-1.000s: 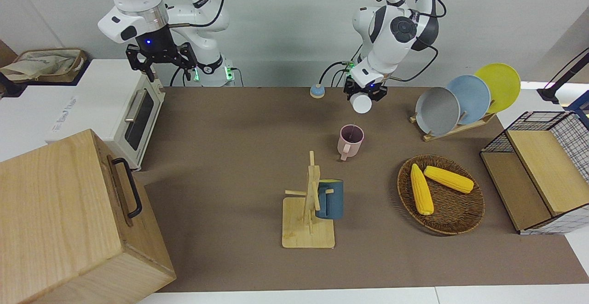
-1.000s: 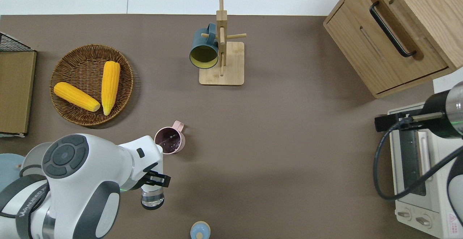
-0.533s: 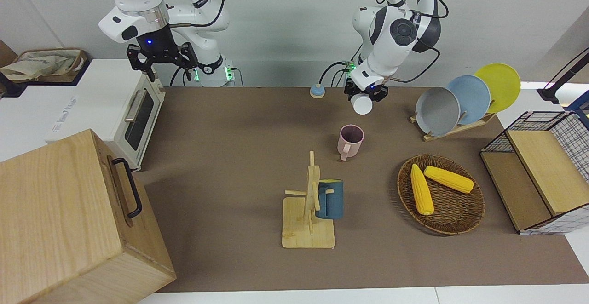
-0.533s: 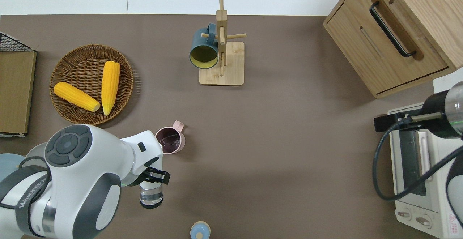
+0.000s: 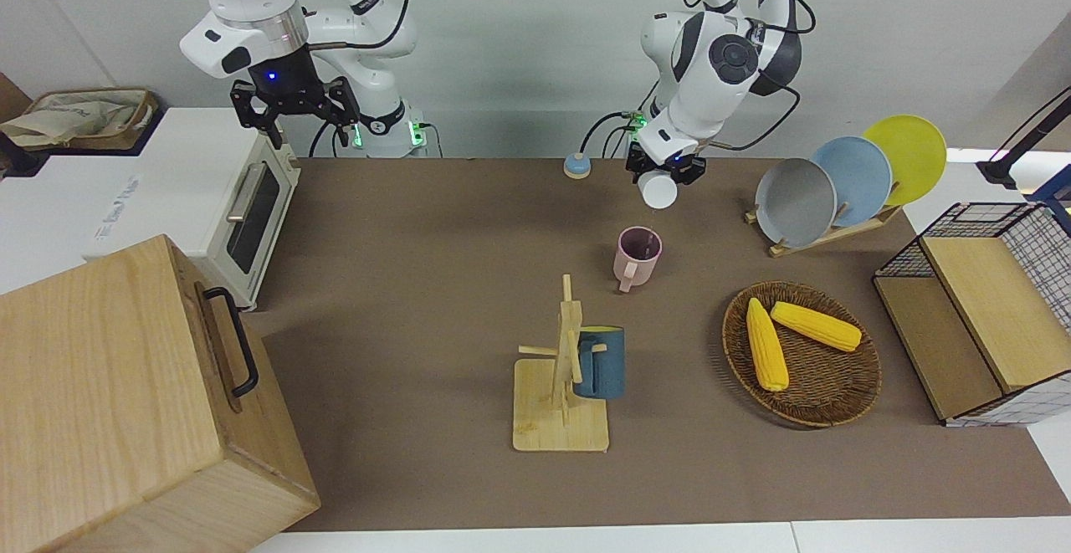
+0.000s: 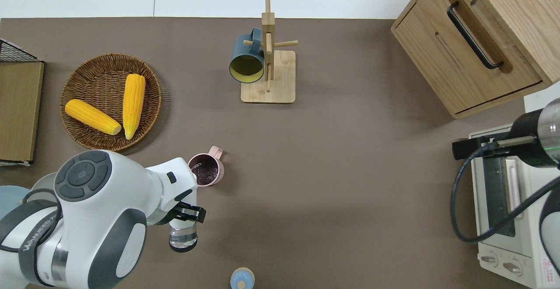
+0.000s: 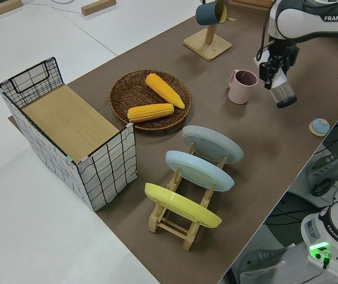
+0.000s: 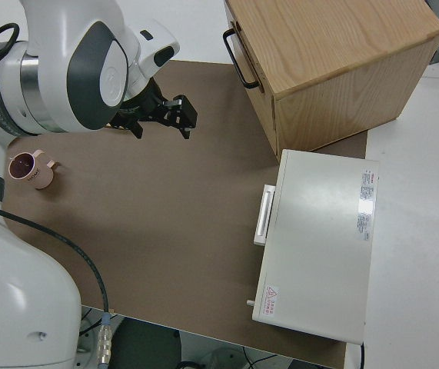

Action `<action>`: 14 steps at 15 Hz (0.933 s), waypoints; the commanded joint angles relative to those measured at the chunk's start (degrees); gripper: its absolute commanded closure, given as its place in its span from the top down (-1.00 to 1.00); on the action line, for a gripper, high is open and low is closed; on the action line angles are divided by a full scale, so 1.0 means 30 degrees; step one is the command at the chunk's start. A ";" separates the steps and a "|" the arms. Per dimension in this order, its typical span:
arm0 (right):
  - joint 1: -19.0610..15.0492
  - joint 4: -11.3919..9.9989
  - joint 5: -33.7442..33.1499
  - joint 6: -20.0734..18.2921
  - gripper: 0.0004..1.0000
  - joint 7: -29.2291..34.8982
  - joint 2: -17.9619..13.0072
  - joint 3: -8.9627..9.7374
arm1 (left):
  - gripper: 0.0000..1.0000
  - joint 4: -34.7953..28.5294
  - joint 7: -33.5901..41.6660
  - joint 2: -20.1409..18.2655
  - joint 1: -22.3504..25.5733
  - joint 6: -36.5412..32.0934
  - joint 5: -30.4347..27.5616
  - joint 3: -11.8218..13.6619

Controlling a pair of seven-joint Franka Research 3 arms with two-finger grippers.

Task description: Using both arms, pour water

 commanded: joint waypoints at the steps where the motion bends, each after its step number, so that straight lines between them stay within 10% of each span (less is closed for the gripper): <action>1: -0.0052 0.0170 0.0226 0.0045 0.98 -0.0216 0.0094 0.0014 | -1.00 0.0684 -0.0369 0.0002 0.0101 -0.0807 0.0436 0.0014; 14: -0.0052 0.0170 0.0226 0.0045 0.98 -0.0216 0.0094 0.0014 | -1.00 0.1270 -0.0867 0.0617 -0.0075 -0.0924 0.0554 -0.0220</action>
